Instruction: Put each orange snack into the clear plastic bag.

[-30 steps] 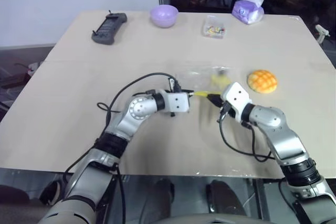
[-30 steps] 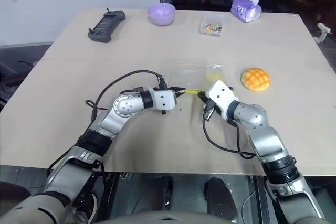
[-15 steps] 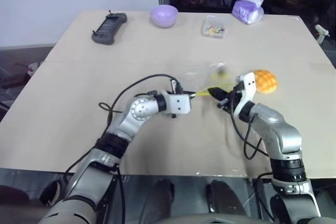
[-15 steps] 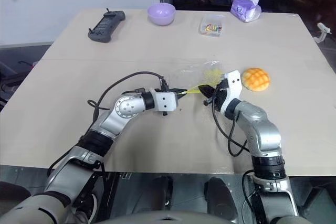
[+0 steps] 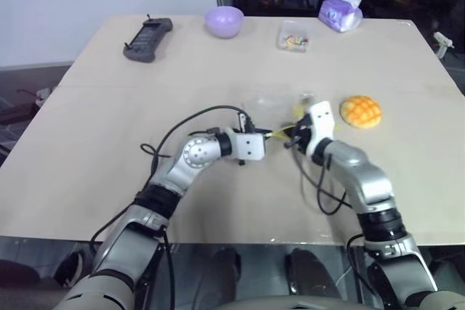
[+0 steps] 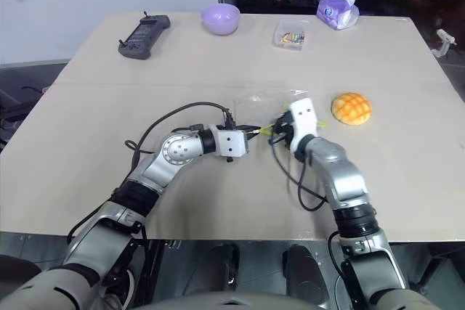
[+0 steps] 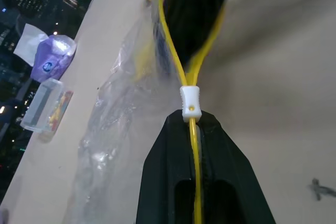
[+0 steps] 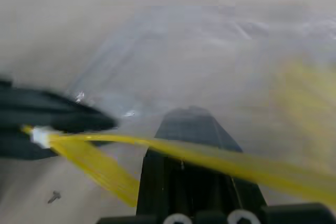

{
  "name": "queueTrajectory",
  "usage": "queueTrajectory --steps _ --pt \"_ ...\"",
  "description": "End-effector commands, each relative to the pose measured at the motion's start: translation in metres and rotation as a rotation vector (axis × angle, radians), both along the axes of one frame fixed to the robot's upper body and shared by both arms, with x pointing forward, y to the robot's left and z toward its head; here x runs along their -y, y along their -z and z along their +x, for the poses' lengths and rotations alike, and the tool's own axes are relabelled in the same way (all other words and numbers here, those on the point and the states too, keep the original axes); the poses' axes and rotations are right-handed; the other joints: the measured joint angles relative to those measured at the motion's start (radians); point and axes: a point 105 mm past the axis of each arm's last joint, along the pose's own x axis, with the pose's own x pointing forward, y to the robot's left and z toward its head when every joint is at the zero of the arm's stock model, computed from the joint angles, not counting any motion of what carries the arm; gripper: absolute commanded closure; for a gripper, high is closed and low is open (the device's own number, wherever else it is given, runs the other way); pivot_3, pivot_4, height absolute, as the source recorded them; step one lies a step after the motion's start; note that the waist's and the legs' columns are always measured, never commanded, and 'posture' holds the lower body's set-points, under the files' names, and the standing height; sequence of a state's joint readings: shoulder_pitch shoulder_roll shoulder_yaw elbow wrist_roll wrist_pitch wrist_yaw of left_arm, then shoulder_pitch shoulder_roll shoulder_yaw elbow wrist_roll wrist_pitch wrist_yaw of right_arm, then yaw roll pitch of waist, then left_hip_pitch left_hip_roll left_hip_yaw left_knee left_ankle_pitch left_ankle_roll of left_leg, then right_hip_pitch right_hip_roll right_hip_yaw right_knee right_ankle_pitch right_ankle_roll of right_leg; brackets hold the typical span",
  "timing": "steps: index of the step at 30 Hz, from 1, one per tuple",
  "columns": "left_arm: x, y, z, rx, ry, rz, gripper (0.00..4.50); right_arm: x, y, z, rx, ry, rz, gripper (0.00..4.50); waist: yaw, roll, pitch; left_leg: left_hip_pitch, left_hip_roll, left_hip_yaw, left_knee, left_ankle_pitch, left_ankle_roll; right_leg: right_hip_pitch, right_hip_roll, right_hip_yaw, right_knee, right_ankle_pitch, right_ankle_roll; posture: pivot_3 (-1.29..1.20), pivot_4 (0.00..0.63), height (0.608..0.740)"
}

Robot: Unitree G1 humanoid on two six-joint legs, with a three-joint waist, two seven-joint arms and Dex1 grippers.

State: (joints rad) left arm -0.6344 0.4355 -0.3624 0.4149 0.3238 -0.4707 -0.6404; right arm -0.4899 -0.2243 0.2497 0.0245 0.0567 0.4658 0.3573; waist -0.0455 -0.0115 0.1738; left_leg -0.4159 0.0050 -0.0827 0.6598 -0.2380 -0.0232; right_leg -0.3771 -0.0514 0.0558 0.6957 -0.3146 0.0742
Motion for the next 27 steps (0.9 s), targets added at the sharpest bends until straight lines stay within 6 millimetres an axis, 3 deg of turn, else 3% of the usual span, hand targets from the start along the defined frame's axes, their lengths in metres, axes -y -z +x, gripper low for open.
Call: queueTrajectory --steps 1,3,5,7,11,12,15,21,27 --pt "0.005 -0.013 -0.001 0.058 0.031 -0.021 4.50 -0.005 -0.011 0.010 0.225 -0.007 -0.204 4.48 0.004 0.000 0.000 0.000 0.000 0.000 0.000 0.000 0.000 0.000 0.000 0.000 0.000 0.000 0.000 0.00 0.150 0.740" --pt "0.006 -0.013 -0.001 0.059 0.033 -0.020 4.50 -0.005 -0.009 0.012 0.287 -0.036 -0.278 4.48 0.004 0.000 0.000 0.000 0.000 -0.001 0.000 0.000 0.000 0.000 0.000 0.000 0.000 0.000 0.000 0.00 0.150 0.740" --pt "0.004 -0.013 0.000 0.060 0.022 -0.024 4.50 0.001 -0.005 0.014 0.441 -0.086 -0.512 3.96 0.006 0.000 0.000 0.000 0.000 0.000 0.000 0.000 0.000 0.000 0.000 0.000 -0.001 0.000 0.000 0.00 0.150 0.740" --pt "0.004 -0.012 0.000 0.059 0.022 -0.025 4.50 0.011 -0.002 0.019 0.516 -0.088 -0.656 3.25 0.005 0.000 0.000 0.000 -0.001 0.000 0.000 0.000 0.000 0.000 -0.001 0.000 -0.001 0.000 0.000 0.00 0.150 0.740" --pt "0.003 -0.012 -0.001 0.060 0.016 -0.028 4.50 0.021 -0.001 0.026 0.570 -0.070 -0.763 1.30 0.000 0.000 0.000 0.001 0.001 0.000 -0.001 0.000 0.000 0.000 0.001 0.000 0.000 0.000 0.000 0.00 0.150 0.740" --pt "0.002 -0.012 0.000 0.059 0.010 -0.031 4.50 0.023 -0.001 0.028 0.576 -0.064 -0.779 1.13 0.000 0.000 0.000 0.001 0.001 0.000 -0.001 0.000 0.000 0.000 0.001 0.000 0.000 0.000 0.000 0.00 0.150 0.740" --pt "-0.001 -0.011 0.003 0.058 -0.025 -0.037 4.50 0.029 -0.003 0.029 0.606 -0.055 -0.818 0.02 0.001 0.000 0.000 0.001 0.001 0.000 -0.001 0.000 0.000 0.000 0.001 0.000 0.000 0.000 0.000 0.00 0.150 0.740" --pt "-0.013 -0.005 0.013 0.070 -0.124 -0.004 4.50 0.029 -0.021 0.016 0.664 -0.145 -0.829 0.02 0.006 0.000 0.000 0.000 0.001 0.000 -0.001 0.000 0.000 0.000 0.001 0.000 0.000 0.000 0.000 0.00 0.150 0.740" --pt "-0.019 -0.012 0.025 0.084 -0.208 -0.029 4.50 0.037 -0.034 -0.019 0.503 -0.277 -0.603 0.02 0.005 0.000 0.000 0.001 0.001 0.000 -0.001 0.000 0.000 0.001 0.001 0.000 0.000 0.000 0.000 0.00 0.150 0.740"
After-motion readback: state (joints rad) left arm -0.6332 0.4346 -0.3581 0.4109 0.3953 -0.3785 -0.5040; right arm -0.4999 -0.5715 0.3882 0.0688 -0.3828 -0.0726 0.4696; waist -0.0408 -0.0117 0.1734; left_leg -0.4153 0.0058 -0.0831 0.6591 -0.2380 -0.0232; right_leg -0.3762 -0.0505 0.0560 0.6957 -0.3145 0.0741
